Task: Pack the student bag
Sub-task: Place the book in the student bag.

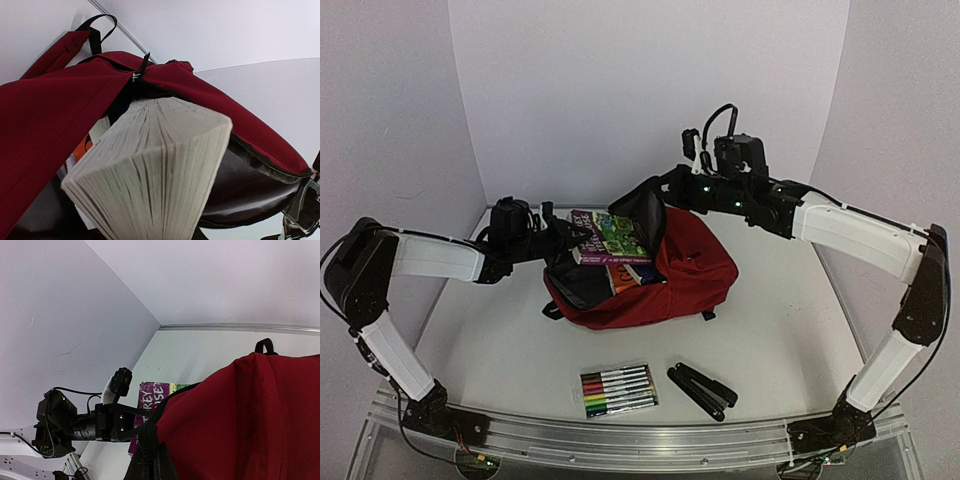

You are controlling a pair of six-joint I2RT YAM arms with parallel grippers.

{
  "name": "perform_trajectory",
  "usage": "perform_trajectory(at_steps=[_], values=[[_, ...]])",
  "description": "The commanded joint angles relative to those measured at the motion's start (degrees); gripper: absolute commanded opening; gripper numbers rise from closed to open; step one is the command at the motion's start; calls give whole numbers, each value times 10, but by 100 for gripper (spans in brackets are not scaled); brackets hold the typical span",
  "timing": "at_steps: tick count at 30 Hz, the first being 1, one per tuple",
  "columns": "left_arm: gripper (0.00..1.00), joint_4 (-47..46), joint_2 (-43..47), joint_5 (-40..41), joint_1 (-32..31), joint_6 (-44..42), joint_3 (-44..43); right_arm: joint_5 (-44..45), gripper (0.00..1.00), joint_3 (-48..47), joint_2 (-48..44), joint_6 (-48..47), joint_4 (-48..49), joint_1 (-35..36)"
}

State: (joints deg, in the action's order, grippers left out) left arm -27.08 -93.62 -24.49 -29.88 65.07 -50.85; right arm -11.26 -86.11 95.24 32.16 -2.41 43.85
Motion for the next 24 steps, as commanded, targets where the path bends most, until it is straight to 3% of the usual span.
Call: perform_trajectory(at_steps=[1, 6, 16, 19, 24], values=[[0, -73, -47, 25, -44, -22, -76, 4, 0, -2, -38, 10, 67, 5], [3, -53, -106, 34, -69, -38, -119, 5, 0, 6, -37, 12, 70, 6], [66, 133, -53, 82, -69, -139, -126, 7, 0, 16, -50, 6, 70, 6], [74, 190, -34, 98, -69, -162, -122, 7, 0, 16, -50, 6, 70, 6], [74, 215, -17, 111, -70, -170, -100, 3, 0, 17, -47, 7, 70, 6]])
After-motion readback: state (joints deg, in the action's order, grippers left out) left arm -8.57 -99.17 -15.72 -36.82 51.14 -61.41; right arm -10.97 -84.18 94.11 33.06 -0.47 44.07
